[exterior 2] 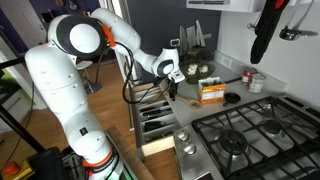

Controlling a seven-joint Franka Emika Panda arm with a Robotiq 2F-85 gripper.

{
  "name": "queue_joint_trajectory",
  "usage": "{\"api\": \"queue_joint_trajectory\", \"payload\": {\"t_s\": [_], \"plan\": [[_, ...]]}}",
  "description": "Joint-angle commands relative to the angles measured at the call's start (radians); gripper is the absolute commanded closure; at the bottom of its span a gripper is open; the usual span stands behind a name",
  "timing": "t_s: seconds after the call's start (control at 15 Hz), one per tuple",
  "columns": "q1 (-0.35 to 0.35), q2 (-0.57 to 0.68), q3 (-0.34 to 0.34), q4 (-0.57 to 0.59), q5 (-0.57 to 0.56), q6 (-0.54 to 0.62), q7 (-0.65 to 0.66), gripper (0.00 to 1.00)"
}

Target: Put the wooden cutlery in the open drawer

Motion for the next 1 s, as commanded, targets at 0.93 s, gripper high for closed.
{"api": "queue_joint_trajectory", "payload": {"t_s": [0.93], "plan": [[-0.001, -0.232, -0.004, -0.164, 0.018, -0.137, -0.074, 0.94]]}}
